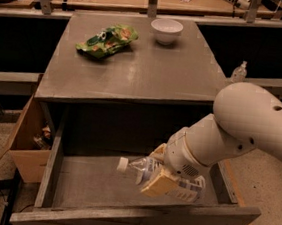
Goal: Place blue plastic bottle into top drawer
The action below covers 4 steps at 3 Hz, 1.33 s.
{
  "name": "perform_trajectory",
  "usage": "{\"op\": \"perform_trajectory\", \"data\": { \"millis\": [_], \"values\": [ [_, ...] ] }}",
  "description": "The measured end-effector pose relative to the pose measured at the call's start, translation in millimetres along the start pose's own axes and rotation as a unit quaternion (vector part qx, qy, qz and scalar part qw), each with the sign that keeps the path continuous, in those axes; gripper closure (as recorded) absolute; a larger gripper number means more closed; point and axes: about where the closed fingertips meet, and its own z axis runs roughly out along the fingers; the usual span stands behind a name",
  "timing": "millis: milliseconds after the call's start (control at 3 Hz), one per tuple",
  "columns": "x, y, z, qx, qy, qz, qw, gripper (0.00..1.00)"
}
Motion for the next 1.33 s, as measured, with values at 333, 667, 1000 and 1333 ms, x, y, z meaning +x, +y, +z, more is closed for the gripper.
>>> {"op": "perform_trajectory", "data": {
  "millis": [333, 667, 1000, 1333],
  "values": [
    [0, 0, 0, 0.0, 0.0, 0.0, 1.0, 1.0],
    [-11, 1, 2, -0.002, 0.017, -0.025, 0.9995, 1.0],
    [-38, -11, 4, 0.0, 0.057, -0.085, 0.9948, 1.0],
    [-37, -51, 48, -0.008, 0.099, -0.117, 0.9881, 1.0]
  ]
}}
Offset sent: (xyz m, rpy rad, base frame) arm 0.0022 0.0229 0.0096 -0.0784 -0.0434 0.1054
